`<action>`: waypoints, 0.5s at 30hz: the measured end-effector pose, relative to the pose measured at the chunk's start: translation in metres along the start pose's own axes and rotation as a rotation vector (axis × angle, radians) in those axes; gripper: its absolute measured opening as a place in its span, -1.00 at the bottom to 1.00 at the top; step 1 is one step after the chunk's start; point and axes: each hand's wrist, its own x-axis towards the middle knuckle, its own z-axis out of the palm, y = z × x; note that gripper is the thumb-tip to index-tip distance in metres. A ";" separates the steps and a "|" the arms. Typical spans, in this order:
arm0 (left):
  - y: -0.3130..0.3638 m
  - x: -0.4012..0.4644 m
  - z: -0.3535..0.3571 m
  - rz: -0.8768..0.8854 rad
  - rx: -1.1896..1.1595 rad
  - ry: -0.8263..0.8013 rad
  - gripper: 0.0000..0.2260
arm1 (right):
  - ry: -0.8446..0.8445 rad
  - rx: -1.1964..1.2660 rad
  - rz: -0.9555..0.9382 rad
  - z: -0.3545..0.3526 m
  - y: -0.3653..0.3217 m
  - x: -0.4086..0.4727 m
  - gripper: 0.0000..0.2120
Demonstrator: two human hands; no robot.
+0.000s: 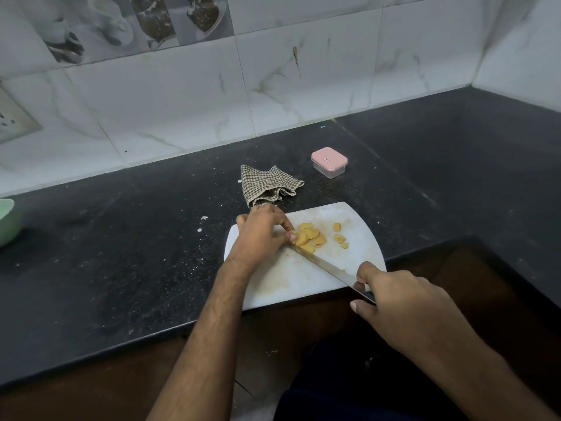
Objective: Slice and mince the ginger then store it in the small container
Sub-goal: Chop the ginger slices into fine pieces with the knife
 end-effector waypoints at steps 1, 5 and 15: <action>0.000 -0.002 -0.002 -0.002 -0.031 0.033 -0.91 | -0.002 0.005 -0.003 -0.001 -0.001 0.000 -0.79; 0.003 -0.019 -0.004 -0.001 -0.266 0.205 -0.89 | 0.003 0.015 0.012 -0.004 0.001 -0.001 -0.79; 0.005 -0.065 0.005 -0.133 -0.367 0.227 -0.83 | -0.053 -0.018 0.055 -0.011 0.003 -0.010 -0.74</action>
